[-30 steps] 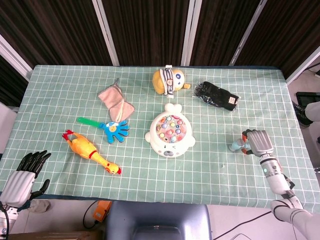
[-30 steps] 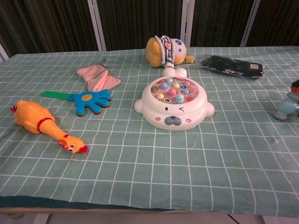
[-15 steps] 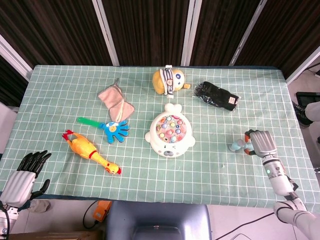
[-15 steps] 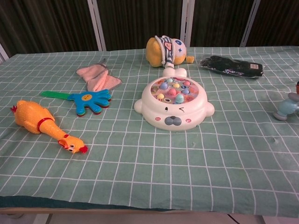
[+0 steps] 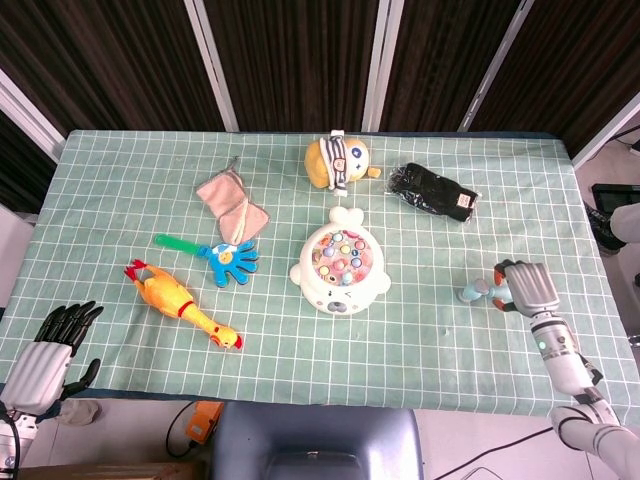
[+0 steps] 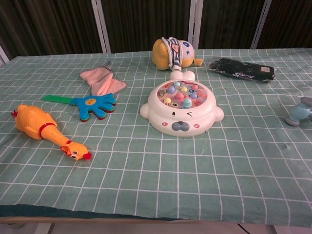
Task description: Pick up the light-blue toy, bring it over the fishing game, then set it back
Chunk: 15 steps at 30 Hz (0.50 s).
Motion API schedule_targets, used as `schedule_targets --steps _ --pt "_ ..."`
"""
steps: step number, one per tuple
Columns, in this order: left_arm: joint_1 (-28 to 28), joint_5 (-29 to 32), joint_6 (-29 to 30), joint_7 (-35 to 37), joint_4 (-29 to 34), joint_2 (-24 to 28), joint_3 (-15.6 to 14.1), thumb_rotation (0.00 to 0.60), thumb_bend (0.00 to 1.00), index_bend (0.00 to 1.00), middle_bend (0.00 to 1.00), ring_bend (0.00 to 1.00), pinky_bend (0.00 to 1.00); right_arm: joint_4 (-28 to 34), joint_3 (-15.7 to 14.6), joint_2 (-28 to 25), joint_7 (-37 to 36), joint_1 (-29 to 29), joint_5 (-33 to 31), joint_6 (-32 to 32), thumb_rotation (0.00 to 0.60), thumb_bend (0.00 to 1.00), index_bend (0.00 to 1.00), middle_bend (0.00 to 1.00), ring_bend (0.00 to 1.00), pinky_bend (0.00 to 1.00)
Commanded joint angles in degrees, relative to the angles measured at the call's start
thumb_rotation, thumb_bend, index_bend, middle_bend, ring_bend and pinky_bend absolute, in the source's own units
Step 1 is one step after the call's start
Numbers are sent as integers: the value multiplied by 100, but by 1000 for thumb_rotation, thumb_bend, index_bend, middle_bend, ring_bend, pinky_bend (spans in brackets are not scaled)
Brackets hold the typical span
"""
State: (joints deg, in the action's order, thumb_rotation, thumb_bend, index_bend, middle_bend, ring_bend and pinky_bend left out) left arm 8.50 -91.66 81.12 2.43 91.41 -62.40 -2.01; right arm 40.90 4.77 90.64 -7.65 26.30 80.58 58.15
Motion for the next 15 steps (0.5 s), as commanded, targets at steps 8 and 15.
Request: schedule_targets --steps 8,15 --pt "-67 82 136 -76 -13 -10 63 600 415 50 42 0 24 2812 -205 -1580 423 -1022 238 1696 600 236 274 245 266 582" --pt "-127 311 228 -441 -24 -130 194 600 416 50 39 0 23 5244 -538 -2555 1811 -2058 379 3074 600 210 0 0 0 319"
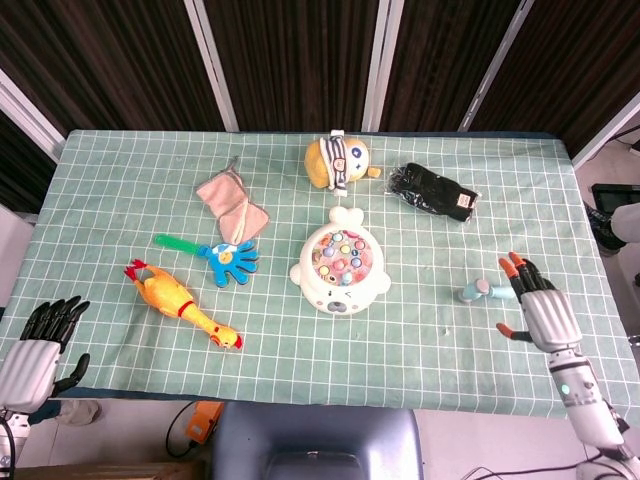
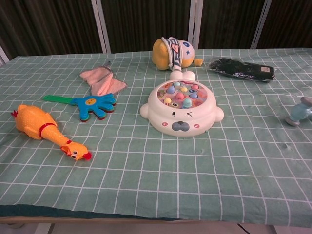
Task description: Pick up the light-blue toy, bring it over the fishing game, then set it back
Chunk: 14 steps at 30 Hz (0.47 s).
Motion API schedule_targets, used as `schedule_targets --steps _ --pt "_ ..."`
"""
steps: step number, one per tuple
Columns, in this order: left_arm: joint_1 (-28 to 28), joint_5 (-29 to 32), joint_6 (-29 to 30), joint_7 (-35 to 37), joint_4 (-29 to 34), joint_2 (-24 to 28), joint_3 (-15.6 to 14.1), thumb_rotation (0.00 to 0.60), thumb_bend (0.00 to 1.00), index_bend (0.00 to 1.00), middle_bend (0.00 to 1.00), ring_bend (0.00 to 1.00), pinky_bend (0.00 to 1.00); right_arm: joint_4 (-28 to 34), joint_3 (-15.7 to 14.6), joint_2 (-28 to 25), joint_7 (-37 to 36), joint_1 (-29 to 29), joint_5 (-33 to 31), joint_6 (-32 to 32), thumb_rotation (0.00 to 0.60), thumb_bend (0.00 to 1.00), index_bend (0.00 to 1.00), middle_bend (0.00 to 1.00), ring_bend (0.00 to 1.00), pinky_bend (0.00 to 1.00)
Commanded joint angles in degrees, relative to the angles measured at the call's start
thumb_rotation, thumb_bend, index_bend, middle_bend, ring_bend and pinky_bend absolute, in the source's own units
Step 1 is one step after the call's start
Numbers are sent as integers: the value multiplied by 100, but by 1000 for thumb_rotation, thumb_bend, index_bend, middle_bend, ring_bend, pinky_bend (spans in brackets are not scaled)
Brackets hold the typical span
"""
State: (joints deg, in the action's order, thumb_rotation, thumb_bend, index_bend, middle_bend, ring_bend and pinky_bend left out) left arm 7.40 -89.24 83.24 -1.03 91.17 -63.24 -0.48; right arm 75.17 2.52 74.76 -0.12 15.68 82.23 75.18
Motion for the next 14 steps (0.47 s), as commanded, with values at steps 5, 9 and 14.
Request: schedule_targets --steps 5,9,14 --pt "-4 99 -29 -115 30 -53 51 600 415 50 36 0 20 1775 -260 -1083 780 -1001 -87 1021 600 209 0 0 0 249" --pt "-16 58 54 -112 -11 -94 79 600 415 50 31 0 19 1766 -184 -1094 887 -972 -175 915 600 209 0 0 0 99" --pt "-51 25 129 -87 -23 -101 78 600 416 50 26 0 18 1749 -190 -1061 955 -985 -76 888 600 210 0 0 0 0"
